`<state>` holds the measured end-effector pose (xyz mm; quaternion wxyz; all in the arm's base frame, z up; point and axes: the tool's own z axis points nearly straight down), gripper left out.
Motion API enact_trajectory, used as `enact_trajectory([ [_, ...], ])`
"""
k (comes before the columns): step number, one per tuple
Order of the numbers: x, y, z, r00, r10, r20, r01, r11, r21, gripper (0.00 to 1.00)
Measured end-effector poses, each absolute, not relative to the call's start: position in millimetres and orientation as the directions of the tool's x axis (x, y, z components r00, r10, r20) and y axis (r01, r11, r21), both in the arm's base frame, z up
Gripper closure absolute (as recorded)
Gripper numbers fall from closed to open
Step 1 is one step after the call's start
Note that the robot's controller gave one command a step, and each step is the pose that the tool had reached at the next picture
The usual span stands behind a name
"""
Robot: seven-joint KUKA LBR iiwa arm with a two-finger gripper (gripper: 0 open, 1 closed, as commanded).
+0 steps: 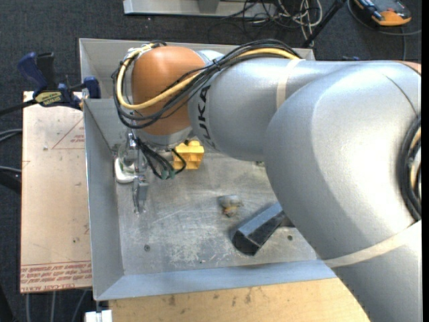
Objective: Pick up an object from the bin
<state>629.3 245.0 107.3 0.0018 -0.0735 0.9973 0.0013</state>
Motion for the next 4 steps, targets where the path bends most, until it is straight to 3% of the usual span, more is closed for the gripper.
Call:
enact_trajectory([
  [1, 642.9, 238.9, 85.2, -0.983, 0.185, -0.012, 0.185, 0.983, 0.008, 0.00],
  [2, 642.8, 242.5, 75.5, -0.969, 0.245, -0.011, 0.245, 0.969, 0.006, 0.00],
  [3, 658.9, 249.5, 81.8, -0.998, 0.059, -0.008, 0.059, 0.998, 0.004, 1.00],
  [4, 659.0, 249.5, 81.8, -0.998, 0.060, -0.008, 0.060, 0.998, 0.004, 1.00],
])
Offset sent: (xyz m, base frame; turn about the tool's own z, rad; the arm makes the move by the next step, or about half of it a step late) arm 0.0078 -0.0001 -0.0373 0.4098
